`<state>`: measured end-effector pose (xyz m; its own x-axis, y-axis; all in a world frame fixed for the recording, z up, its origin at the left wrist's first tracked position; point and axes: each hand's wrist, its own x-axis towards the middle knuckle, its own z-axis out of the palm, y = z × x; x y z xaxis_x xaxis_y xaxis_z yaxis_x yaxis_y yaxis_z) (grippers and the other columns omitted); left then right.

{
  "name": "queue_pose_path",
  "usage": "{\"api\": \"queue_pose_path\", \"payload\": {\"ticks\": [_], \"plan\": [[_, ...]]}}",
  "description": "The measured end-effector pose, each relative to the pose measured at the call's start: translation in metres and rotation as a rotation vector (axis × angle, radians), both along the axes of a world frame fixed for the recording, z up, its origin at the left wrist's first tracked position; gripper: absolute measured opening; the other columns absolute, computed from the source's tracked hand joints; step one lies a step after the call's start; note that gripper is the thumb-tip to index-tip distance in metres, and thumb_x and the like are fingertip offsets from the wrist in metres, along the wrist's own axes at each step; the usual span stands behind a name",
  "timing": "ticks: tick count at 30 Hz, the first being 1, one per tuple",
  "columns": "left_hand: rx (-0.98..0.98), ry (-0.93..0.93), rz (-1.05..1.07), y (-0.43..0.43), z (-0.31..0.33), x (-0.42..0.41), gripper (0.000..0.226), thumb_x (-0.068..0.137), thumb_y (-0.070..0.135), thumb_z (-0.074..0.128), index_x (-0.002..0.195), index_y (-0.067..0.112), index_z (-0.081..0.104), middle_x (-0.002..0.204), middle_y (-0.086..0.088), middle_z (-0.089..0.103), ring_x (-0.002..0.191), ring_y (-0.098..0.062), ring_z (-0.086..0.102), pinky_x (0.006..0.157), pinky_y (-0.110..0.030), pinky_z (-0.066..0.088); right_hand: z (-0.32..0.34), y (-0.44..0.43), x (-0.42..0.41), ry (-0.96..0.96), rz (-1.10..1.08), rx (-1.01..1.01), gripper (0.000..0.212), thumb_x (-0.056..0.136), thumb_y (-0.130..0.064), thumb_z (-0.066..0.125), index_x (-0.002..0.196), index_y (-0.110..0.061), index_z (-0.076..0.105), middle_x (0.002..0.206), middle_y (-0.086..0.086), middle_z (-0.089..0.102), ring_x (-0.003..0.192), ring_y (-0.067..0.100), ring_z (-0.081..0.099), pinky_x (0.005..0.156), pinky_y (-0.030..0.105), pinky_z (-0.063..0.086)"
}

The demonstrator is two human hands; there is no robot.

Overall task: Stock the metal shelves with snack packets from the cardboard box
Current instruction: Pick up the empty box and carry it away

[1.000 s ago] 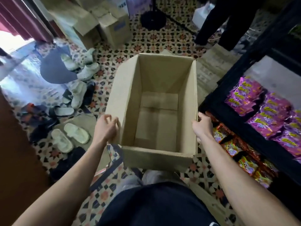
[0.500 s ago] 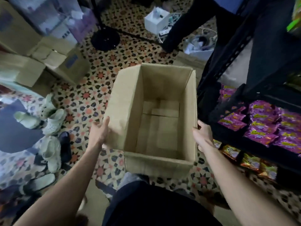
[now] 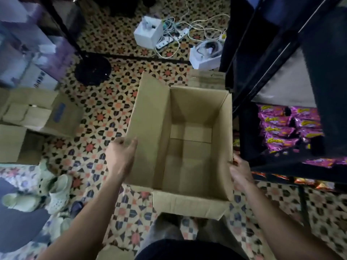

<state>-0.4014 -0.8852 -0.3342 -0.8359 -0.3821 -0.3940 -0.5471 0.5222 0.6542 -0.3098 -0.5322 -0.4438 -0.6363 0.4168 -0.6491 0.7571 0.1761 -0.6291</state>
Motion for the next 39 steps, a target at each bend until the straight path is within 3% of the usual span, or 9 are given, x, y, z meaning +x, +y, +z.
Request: {"api": "queue_pose_path", "payload": {"ticks": [5,8,11,15,23,29,32,36,39], "plan": [[0.224,0.008,-0.374,0.018,0.016,-0.02,0.01,0.092,0.027,0.067,0.094,0.019,0.072,0.091,0.002,0.072,0.071,-0.009,0.067,0.057,-0.016,0.051,0.013,-0.02,-0.004,-0.061,0.0,-0.057,0.061,0.099,-0.019,0.058,0.154,-0.023,0.032,0.154,0.004,0.04,0.138,0.029,0.044,0.112,0.05,0.041],[0.214,0.024,-0.556,0.036,0.008,-0.021,0.01,0.093,0.023,0.066,0.1,0.018,0.071,0.102,0.006,0.07,0.093,-0.01,0.066,0.078,-0.023,0.056,0.018,-0.025,-0.006,-0.03,0.031,0.016,0.056,0.102,-0.014,0.051,0.154,-0.025,0.032,0.151,0.006,0.044,0.136,0.029,0.045,0.112,0.046,0.039],[0.173,-0.067,-0.616,0.046,-0.018,-0.014,0.027,0.091,0.03,0.068,0.115,0.021,0.063,0.129,0.004,0.057,0.119,-0.02,0.055,0.092,-0.033,0.049,0.023,-0.023,-0.004,-0.015,0.024,0.025,0.057,0.102,-0.018,0.051,0.154,-0.028,0.03,0.149,0.006,0.047,0.133,0.029,0.047,0.106,0.04,0.039],[0.046,-0.134,-0.632,0.049,-0.052,0.01,0.071,0.085,0.034,0.074,0.143,0.029,0.034,0.147,-0.002,0.034,0.132,-0.031,0.042,0.105,-0.053,0.044,0.027,-0.008,0.006,-0.113,-0.099,0.051,0.077,0.088,-0.059,0.063,0.152,-0.029,0.034,0.154,0.006,0.041,0.138,0.033,0.041,0.114,0.05,0.034],[0.182,-0.252,-0.514,0.046,-0.075,0.022,0.087,0.097,0.033,0.057,0.152,0.043,-0.01,0.136,0.002,0.057,0.12,-0.021,0.06,0.092,-0.05,0.054,-0.022,0.037,0.035,-0.189,-0.229,0.019,0.125,0.044,-0.084,0.079,0.148,-0.031,0.035,0.139,-0.004,0.052,0.126,0.031,0.053,0.106,0.053,0.044],[0.143,-0.244,-0.488,0.046,-0.069,0.012,0.087,0.097,0.025,0.058,0.155,0.036,-0.006,0.129,-0.003,0.059,0.113,-0.024,0.063,0.088,-0.048,0.056,0.052,0.011,0.01,-0.185,-0.085,0.329,0.113,0.05,-0.082,0.078,0.135,-0.011,0.053,0.128,0.007,0.062,0.117,0.031,0.059,0.098,0.041,0.049],[0.136,-0.245,-0.473,0.049,-0.07,0.016,0.087,0.097,0.024,0.059,0.154,0.037,-0.006,0.13,-0.005,0.058,0.115,-0.027,0.062,0.09,-0.051,0.055,0.096,-0.006,0.009,-0.151,-0.098,0.497,0.086,0.072,-0.051,0.083,0.129,-0.002,0.042,0.121,0.021,0.058,0.112,0.039,0.058,0.087,0.039,0.046],[0.158,-0.213,-0.475,0.059,-0.072,0.02,0.086,0.096,0.019,0.06,0.154,0.035,0.0,0.124,-0.005,0.063,0.104,-0.022,0.067,0.075,-0.036,0.059,0.126,-0.023,0.009,-0.081,0.072,0.624,0.042,0.096,-0.029,0.061,0.128,-0.009,0.043,0.101,0.018,0.064,0.088,0.036,0.062,0.075,0.039,0.051],[0.189,-0.178,-0.495,0.063,-0.073,0.02,0.087,0.093,0.015,0.064,0.152,0.037,0.003,0.126,-0.003,0.062,0.104,-0.019,0.067,0.069,-0.026,0.057,0.128,-0.049,0.009,-0.002,0.251,0.544,0.033,0.1,-0.038,0.053,0.122,-0.013,0.055,0.091,0.002,0.066,0.072,0.016,0.061,0.059,0.027,0.046]]}}
